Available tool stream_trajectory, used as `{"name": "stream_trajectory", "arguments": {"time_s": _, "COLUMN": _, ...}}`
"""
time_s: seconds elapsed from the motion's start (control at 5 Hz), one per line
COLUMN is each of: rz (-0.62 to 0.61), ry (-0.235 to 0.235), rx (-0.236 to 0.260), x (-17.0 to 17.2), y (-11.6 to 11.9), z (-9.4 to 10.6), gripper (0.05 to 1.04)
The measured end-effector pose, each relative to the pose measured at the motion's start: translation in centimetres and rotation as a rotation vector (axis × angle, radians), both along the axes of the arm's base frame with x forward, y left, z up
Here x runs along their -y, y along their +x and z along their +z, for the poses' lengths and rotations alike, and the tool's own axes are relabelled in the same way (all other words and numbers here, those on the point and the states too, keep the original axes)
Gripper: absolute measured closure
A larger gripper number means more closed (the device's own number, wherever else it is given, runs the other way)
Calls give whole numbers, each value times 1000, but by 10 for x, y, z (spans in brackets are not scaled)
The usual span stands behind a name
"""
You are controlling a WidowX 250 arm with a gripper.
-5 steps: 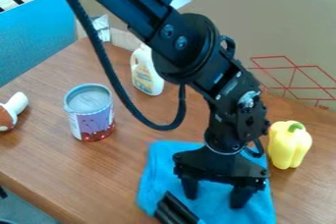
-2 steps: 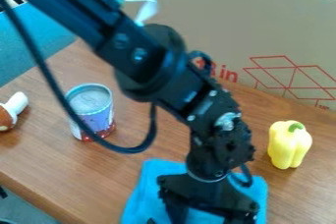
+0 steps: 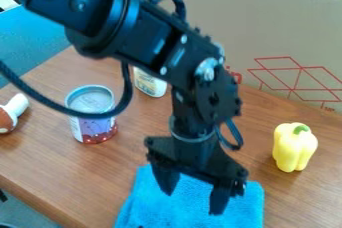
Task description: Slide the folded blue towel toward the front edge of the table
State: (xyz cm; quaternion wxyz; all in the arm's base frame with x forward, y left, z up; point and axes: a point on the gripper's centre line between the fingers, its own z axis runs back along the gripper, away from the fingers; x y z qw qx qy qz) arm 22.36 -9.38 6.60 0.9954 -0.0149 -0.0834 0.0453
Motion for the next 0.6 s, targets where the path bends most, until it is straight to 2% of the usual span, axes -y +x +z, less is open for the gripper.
{"name": "stream_trajectory", "arguments": {"time_s": 0.2, "rz": -23, "ry": 1, "rx": -4, "x": -11, "y": 10, "z": 10, "gripper": 82}}
{"name": "stream_trajectory", "arguments": {"time_s": 0.6, "rz": -142, "ry": 191, "rx": -139, "x": -44, "y": 10, "z": 30, "gripper": 82}}
